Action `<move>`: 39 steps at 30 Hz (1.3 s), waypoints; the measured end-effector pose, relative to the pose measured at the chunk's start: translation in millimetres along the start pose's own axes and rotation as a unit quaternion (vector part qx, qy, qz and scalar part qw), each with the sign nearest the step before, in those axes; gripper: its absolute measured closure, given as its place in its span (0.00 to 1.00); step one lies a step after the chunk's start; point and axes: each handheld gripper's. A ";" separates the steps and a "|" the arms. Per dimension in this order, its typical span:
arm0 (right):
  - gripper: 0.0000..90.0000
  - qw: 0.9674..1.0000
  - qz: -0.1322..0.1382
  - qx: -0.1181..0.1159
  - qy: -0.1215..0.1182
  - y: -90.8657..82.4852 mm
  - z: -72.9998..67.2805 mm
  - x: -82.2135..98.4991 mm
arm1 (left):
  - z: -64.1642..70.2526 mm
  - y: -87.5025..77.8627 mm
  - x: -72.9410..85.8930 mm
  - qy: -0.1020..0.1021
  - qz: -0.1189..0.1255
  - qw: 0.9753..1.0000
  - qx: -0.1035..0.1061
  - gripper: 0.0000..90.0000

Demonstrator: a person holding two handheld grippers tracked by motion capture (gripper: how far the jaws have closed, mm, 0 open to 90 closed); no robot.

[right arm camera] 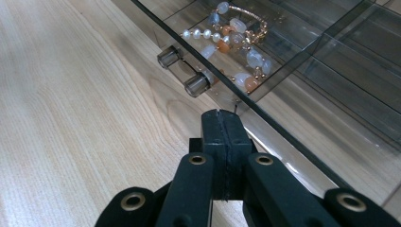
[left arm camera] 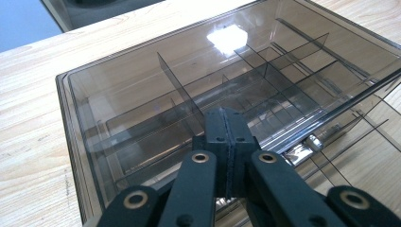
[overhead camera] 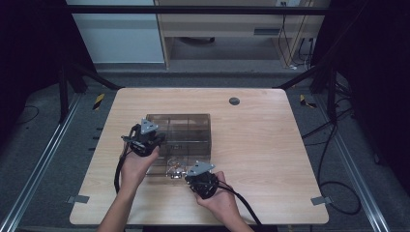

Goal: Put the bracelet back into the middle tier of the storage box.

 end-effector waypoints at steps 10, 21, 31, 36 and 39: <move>1.00 1.000 -0.003 -0.003 -0.001 2.9 0.6 -0.9 | -0.3 -0.1 -0.1 0.000 -0.001 1.000 0.001 1.00; 1.00 1.000 0.002 0.001 -0.007 -0.2 -0.9 -7.5 | 0.2 -0.4 -0.3 0.003 -0.003 1.000 0.001 1.00; 1.00 1.000 0.003 0.000 0.000 0.3 5.6 -12.4 | 0.4 -0.5 -0.4 0.005 -0.003 1.000 0.001 1.00; 1.00 1.000 0.003 0.001 0.002 -0.1 9.0 -15.6 | 1.1 -0.5 -0.4 0.006 -0.004 1.000 -0.001 1.00; 1.00 1.000 0.003 0.002 0.003 0.2 11.5 -17.5 | 1.3 -0.5 -0.3 0.006 -0.003 1.000 -0.001 1.00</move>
Point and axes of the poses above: each handheld gripper's, and its own axes: y roughly forward along the jaws, x roughly out of its underside, z roughly to its right, and after that the axes turned 3 degrees about -x, right-handed
